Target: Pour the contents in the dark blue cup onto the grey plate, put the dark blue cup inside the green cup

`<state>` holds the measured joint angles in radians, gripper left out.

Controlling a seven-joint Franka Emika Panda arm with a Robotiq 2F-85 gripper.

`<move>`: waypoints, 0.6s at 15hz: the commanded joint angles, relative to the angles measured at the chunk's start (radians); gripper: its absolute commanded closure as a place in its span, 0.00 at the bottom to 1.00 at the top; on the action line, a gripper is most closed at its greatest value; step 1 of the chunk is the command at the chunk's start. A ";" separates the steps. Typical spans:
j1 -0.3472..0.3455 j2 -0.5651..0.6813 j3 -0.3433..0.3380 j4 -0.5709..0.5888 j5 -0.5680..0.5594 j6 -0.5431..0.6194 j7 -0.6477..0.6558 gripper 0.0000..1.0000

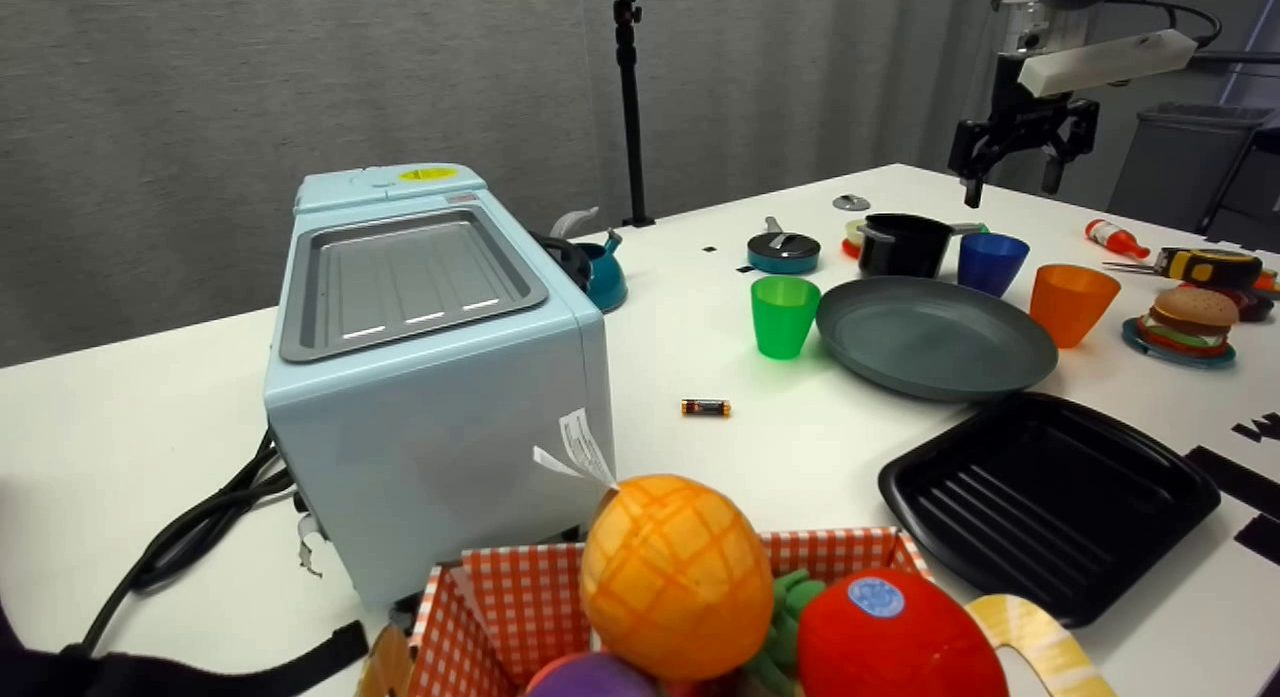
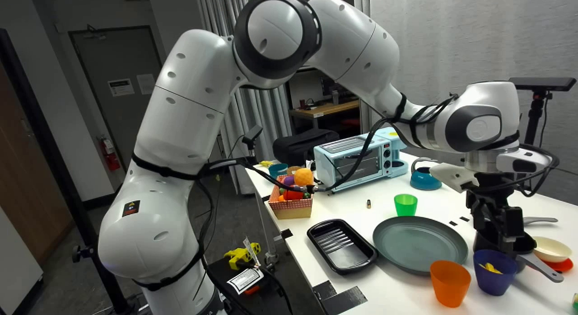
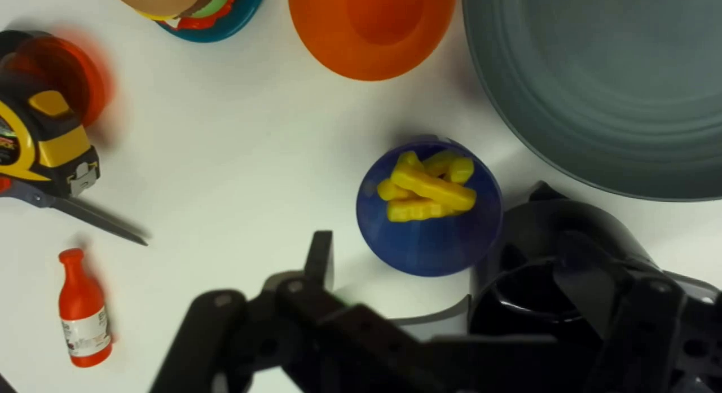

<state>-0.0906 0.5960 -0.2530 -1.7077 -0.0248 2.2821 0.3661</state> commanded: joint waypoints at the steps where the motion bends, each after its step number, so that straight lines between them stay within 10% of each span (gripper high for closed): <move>1: -0.001 0.090 -0.015 0.085 -0.038 -0.024 0.038 0.00; 9: -0.002 0.200 -0.024 0.195 -0.048 -0.052 0.037 0.00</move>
<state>-0.0906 0.7482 -0.2714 -1.5944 -0.0513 2.2781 0.3923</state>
